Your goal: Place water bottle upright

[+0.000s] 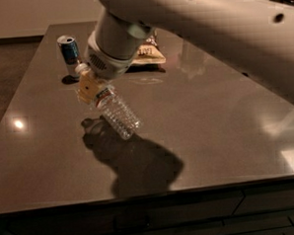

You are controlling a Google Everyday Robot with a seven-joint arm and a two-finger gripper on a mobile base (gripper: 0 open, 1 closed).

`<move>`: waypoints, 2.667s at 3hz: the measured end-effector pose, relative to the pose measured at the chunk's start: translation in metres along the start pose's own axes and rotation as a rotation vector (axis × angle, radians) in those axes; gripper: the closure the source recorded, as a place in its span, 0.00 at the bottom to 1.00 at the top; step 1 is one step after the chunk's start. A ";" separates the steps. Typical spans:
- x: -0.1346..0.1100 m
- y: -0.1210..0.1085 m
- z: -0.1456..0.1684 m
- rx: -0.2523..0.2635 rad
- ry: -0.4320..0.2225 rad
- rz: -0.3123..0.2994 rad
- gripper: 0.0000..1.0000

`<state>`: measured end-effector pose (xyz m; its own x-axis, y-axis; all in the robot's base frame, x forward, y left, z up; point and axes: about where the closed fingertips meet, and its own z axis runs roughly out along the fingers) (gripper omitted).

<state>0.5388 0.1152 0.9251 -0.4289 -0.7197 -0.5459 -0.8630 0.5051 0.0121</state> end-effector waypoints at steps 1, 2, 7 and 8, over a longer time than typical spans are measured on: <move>0.005 0.000 -0.001 -0.062 -0.169 -0.019 1.00; -0.013 -0.008 -0.011 -0.083 -0.391 -0.037 1.00; -0.021 -0.037 -0.077 0.114 -0.886 -0.337 1.00; -0.009 -0.043 -0.078 0.136 -0.916 -0.310 1.00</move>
Offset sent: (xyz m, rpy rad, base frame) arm 0.0399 0.0050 0.0724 0.6078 -0.5638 0.2512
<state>0.5587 0.0628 0.9949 0.2352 -0.2102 -0.9490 -0.8398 0.4476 -0.3072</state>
